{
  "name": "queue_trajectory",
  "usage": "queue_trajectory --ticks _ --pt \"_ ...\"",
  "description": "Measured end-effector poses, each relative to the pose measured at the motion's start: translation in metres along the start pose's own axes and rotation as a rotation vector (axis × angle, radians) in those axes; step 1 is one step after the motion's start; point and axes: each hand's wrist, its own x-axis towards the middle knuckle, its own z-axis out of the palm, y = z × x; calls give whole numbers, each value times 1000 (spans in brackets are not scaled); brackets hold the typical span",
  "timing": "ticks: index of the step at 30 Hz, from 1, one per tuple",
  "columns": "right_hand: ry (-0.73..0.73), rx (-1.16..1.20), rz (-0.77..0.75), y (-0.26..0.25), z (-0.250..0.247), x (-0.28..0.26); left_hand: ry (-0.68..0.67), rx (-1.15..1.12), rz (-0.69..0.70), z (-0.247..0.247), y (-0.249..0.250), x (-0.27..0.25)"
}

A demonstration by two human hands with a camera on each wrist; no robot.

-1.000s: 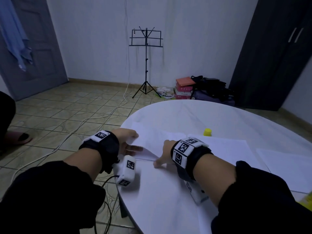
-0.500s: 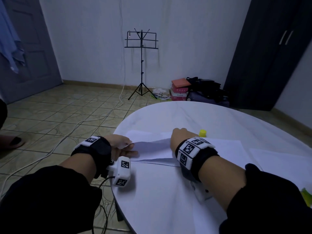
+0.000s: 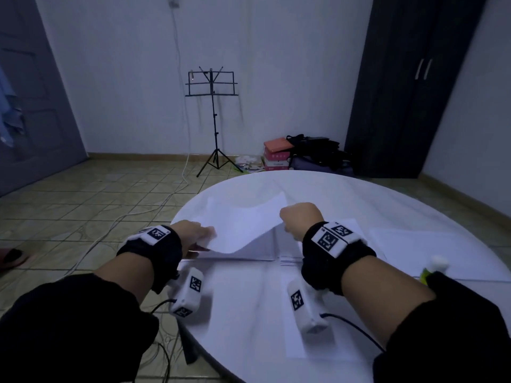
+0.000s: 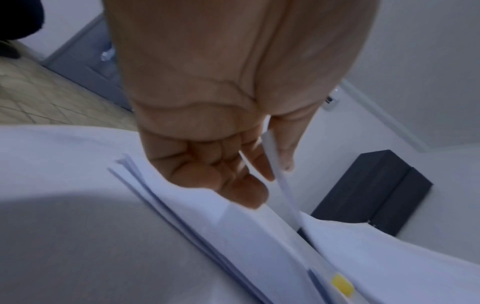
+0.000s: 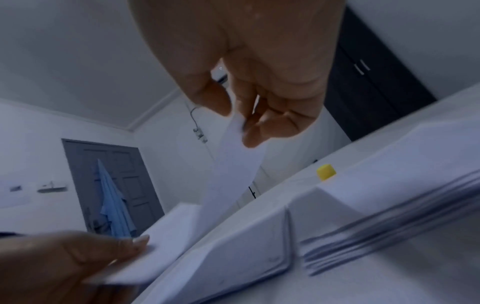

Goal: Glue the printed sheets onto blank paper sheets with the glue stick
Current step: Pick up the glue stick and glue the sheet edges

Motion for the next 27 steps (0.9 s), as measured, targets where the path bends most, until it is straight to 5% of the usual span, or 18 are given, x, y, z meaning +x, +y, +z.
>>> queue_trajectory --ticks 5,9,17,27 --pt "146 238 11 40 -37 -43 -8 165 137 19 14 -43" --pt "126 333 133 77 -69 -83 -39 234 302 47 18 -81" --pt "-49 -78 322 133 -118 -126 -235 646 429 101 14 -132" --pt "-132 -304 420 157 -112 -122 -398 835 333 132 1 -122"
